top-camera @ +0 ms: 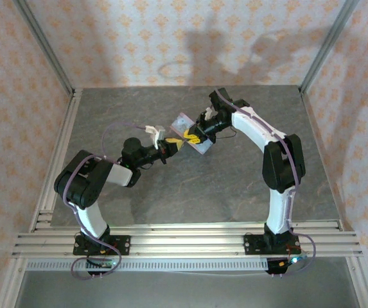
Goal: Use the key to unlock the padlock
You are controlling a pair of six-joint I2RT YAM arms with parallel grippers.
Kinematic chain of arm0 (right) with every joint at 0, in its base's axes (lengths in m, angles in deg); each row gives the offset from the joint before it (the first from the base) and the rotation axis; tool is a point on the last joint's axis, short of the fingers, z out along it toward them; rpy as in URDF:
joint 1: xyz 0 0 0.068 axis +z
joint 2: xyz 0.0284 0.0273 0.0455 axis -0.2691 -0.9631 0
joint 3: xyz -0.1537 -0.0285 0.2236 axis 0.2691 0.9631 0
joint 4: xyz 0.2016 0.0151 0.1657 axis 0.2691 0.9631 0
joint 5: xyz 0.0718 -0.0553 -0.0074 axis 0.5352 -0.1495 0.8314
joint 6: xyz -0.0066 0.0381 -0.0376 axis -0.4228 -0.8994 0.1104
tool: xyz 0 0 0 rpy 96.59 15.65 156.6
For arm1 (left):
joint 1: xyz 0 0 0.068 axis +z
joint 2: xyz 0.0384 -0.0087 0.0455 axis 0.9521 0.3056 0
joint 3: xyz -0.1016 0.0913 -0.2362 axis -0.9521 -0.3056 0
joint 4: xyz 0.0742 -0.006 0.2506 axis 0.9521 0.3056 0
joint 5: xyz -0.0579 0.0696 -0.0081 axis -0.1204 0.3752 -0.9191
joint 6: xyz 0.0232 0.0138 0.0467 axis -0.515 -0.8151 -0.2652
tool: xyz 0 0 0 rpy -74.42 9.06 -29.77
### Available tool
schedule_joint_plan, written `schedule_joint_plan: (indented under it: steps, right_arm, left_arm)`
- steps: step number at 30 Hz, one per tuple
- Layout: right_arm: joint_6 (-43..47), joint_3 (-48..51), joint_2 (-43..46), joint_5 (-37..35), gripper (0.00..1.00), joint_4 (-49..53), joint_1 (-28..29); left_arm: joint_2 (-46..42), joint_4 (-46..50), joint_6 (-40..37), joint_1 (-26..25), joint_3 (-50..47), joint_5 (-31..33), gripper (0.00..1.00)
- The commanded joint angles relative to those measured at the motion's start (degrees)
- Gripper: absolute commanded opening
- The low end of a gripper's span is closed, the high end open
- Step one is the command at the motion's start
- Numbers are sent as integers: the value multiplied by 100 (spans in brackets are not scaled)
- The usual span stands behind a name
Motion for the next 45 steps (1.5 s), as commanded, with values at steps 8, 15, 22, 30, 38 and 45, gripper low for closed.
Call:
schedule_joint_plan:
  steps: [8,15,22,30,38,45]
  right_arm:
    - [132,-76,-90,-29,0,189,-65]
    - [137,-60,-98,-37,0,177,-65]
    - [132,-33,-63,-37,0,178,-70]
    - [109,-14,-45,-27,0,151,-70]
    - [80,30,-53,-13,0,105,-65]
    - [45,21,-55,11,0,72,-73]
  left_arm:
    - [82,-307,-28,-35,70,70,0]
    - [-48,-294,-94,-27,-138,141,0]
    - [-44,-298,-109,-27,-144,167,0]
    - [35,-276,-114,-27,21,220,0]
    - [87,-282,-102,-27,100,238,0]
    - [191,-285,-97,-27,190,211,0]
